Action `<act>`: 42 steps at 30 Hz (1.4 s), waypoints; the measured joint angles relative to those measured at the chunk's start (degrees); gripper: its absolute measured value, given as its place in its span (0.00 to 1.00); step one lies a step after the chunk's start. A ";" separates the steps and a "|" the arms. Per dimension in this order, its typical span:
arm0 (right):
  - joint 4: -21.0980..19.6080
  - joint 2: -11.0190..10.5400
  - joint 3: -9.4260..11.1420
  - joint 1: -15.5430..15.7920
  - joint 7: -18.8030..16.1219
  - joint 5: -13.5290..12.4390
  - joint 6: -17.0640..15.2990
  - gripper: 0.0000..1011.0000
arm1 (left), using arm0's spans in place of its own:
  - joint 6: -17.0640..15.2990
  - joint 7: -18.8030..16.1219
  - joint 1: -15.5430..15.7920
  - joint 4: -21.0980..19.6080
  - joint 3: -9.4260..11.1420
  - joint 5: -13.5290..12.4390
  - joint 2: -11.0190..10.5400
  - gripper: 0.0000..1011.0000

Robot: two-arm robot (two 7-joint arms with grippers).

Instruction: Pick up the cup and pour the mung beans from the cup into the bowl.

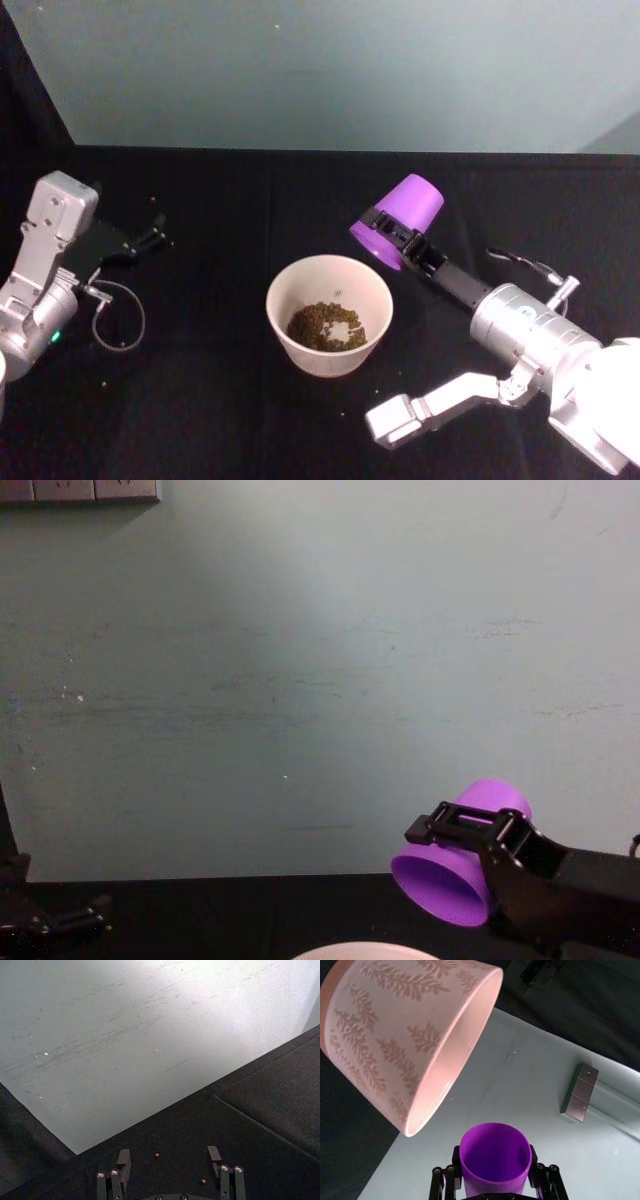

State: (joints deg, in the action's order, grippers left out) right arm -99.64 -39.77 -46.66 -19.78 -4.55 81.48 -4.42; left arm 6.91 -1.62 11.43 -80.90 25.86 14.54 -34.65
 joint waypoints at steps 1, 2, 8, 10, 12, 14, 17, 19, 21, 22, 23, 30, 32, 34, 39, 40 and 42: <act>0.11 -0.08 -0.28 -0.10 0.19 0.77 -0.26 0.73 | 0.00 0.00 0.00 0.00 0.00 0.00 0.00 0.99; 0.11 -0.08 -0.28 -0.10 0.19 0.77 -0.26 0.73 | 0.00 0.00 0.00 0.00 0.00 0.00 0.00 0.99; 0.49 -0.68 -2.12 -0.78 0.71 5.55 -2.12 0.73 | 0.00 0.00 0.00 0.00 0.00 0.00 0.00 0.99; 0.65 -0.81 -2.48 -0.96 0.84 6.37 -2.44 0.73 | 0.00 0.00 0.00 0.00 0.00 0.00 0.00 0.99; 0.86 -0.95 -2.87 -1.15 1.13 7.41 -2.85 0.73 | 0.00 0.00 0.00 0.00 0.00 0.00 0.00 0.99; 0.98 -1.00 -3.04 -1.27 1.28 7.75 -2.99 0.73 | 0.00 0.00 0.00 0.00 0.00 0.00 0.00 0.99; 1.26 -1.01 -3.22 -1.45 1.62 7.98 -3.20 0.73 | 0.00 0.00 0.00 0.00 0.00 0.00 0.00 0.99; 1.38 -1.01 -3.21 -1.48 1.85 7.64 -3.18 0.73 | 0.00 0.00 0.00 0.00 0.00 0.00 0.00 0.99; 1.42 -0.99 -3.09 -1.46 2.00 6.95 -3.03 0.73 | 0.00 0.00 0.00 0.00 0.00 0.00 0.00 0.99; 1.42 -0.99 -2.91 -1.40 2.11 6.22 -2.84 0.73 | 0.00 0.00 0.00 0.00 0.00 0.00 0.00 0.99; 1.42 -1.00 -2.77 -1.34 2.19 5.64 -2.67 0.73 | 0.00 0.00 0.00 0.00 0.00 0.00 0.00 0.99; -0.03 -1.28 2.02 1.07 2.90 -7.02 0.34 0.73 | 0.00 0.00 0.00 0.00 0.00 0.00 0.00 0.99; -0.48 -1.08 3.74 1.92 2.60 -10.84 0.82 0.73 | 0.00 0.00 0.00 0.00 0.00 0.00 0.00 0.99; -1.05 -0.49 6.68 3.55 1.84 -17.66 1.20 0.73 | 0.00 0.00 0.00 0.00 0.00 0.00 0.00 0.99; -1.61 1.51 13.48 7.12 0.66 -32.11 2.36 0.73 | 0.00 0.00 0.00 0.00 0.00 0.00 0.00 0.99; -1.57 1.79 14.29 7.44 0.42 -33.81 2.69 0.73 | 0.00 0.00 0.00 0.00 0.00 0.00 0.00 0.99; -1.29 2.29 15.75 8.03 -0.15 -37.11 3.29 0.73 | 0.00 0.00 0.00 0.00 0.01 0.00 0.00 0.99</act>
State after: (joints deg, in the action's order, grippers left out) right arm -100.93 -37.48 -30.92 -11.75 -4.70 44.37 -1.13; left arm 6.91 -1.62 11.43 -80.90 25.87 14.55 -34.65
